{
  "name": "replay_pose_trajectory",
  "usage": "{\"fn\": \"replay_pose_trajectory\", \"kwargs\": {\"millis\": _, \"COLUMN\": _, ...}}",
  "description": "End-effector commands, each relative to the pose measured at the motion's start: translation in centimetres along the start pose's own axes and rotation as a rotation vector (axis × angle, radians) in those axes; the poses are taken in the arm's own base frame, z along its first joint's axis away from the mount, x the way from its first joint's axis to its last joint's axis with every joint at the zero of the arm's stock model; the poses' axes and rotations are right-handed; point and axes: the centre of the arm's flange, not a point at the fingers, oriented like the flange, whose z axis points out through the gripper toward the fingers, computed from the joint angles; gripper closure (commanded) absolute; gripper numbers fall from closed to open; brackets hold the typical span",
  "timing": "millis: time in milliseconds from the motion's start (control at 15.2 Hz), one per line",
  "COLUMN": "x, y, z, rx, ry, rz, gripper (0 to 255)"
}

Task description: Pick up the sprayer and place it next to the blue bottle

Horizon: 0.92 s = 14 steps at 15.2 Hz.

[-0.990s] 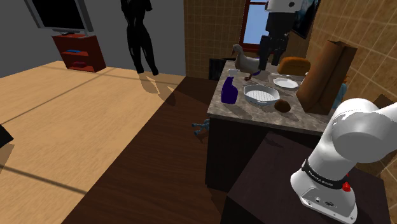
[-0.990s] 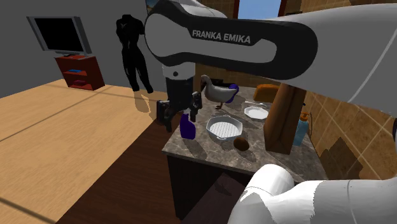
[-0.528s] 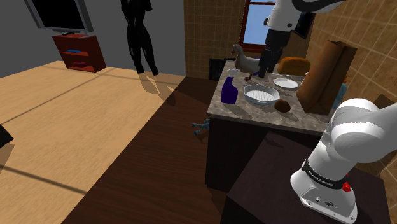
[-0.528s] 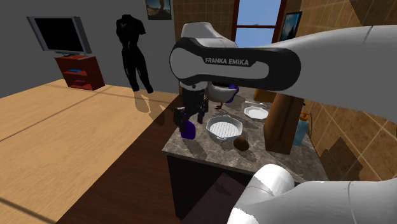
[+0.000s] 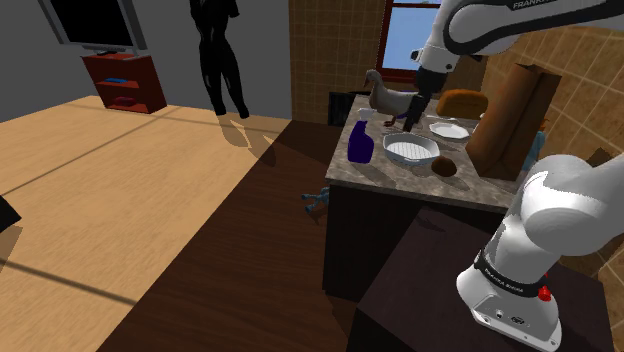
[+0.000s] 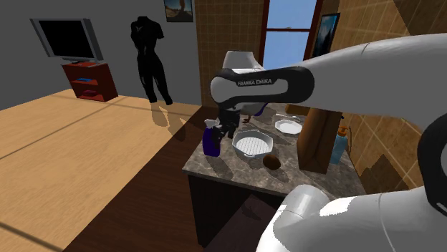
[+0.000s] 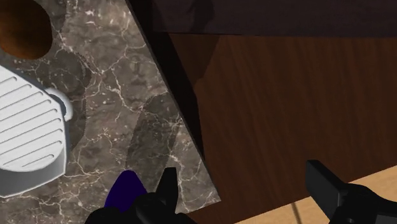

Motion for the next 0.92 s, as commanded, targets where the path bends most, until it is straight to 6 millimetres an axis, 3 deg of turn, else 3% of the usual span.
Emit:
{"fn": "replay_pose_trajectory", "kwargs": {"millis": 0, "x": 0.5, "y": 2.0, "z": 1.5, "rx": 0.001, "ry": 0.024, "rz": -0.039, "gripper": 0}}
{"fn": "replay_pose_trajectory", "kwargs": {"millis": 858, "x": 6.0, "y": 15.1, "z": 10.8, "rx": 0.024, "ry": 0.159, "rz": -0.269, "gripper": 0}}
